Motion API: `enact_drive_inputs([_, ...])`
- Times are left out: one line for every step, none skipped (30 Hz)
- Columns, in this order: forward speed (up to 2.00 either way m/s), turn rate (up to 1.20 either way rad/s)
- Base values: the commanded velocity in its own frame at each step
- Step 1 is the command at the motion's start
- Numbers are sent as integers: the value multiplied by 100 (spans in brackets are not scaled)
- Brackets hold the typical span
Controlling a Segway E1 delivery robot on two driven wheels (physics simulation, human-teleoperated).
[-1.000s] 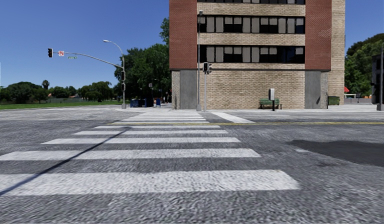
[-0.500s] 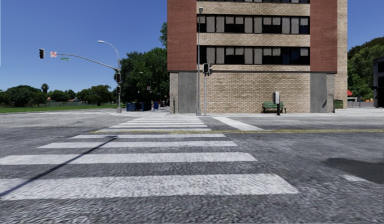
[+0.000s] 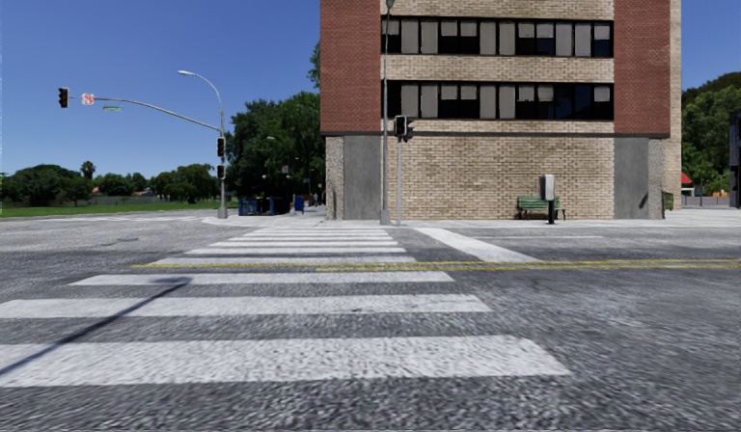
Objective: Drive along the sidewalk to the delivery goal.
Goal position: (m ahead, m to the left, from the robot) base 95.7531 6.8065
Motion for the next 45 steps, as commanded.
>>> enact_drive_inputs([200,25])
enact_drive_inputs([200,27])
enact_drive_inputs([200,27])
enact_drive_inputs([200,28])
enact_drive_inputs([200,28])
enact_drive_inputs([200,29])
enact_drive_inputs([200,30])
enact_drive_inputs([200,31])
enact_drive_inputs([200,31])
enact_drive_inputs([200,30])
enact_drive_inputs([200,27])
enact_drive_inputs([200,10])
enact_drive_inputs([200,10])
enact_drive_inputs([200,1])
enact_drive_inputs([200,0])
enact_drive_inputs([200,0])
enact_drive_inputs([200,0])
enact_drive_inputs([200,0])
enact_drive_inputs([200,0])
enact_drive_inputs([200,0])
enact_drive_inputs([200,0])
enact_drive_inputs([200,0])
enact_drive_inputs([200,0])
enact_drive_inputs([200,0])
enact_drive_inputs([200,0])
enact_drive_inputs([200,6])
enact_drive_inputs([200,6])
enact_drive_inputs([200,19])
enact_drive_inputs([200,28])
enact_drive_inputs([200,35])
enact_drive_inputs([200,35])
enact_drive_inputs([200,44])
enact_drive_inputs([200,47])
enact_drive_inputs([200,47])
enact_drive_inputs([200,47])
enact_drive_inputs([200,44])
enact_drive_inputs([200,25])
enact_drive_inputs([200,25])
enact_drive_inputs([200,2])
enact_drive_inputs([200,0])
enact_drive_inputs([200,0])
enact_drive_inputs([200,0])
enact_drive_inputs([200,0])
enact_drive_inputs([200,0])
enact_drive_inputs([200,0])
